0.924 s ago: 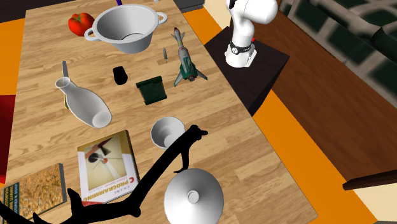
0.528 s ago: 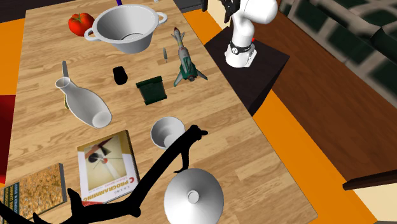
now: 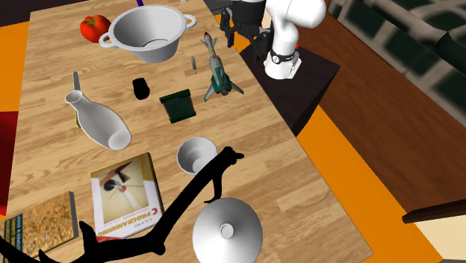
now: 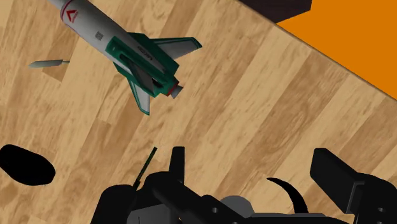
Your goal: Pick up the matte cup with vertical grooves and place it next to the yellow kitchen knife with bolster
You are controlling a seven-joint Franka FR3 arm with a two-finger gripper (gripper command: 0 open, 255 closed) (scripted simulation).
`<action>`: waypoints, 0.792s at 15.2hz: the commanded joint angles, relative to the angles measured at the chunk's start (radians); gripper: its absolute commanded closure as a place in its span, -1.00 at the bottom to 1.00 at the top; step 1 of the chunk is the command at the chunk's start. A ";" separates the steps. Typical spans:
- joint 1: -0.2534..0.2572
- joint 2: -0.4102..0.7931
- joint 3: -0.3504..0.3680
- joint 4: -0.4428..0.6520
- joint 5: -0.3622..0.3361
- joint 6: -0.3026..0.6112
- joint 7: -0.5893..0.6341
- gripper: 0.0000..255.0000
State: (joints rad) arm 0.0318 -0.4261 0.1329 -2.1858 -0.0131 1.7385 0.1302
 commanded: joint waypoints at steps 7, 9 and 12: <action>0.004 0.292 0.056 0.155 -0.062 0.125 0.070 -1.00; 0.008 0.370 0.067 0.211 -0.085 0.142 0.090 -1.00; 0.019 0.489 0.079 0.305 -0.122 0.157 0.120 -1.00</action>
State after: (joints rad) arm 0.0498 0.0245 0.2108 -1.9090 -0.1225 1.8876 0.2446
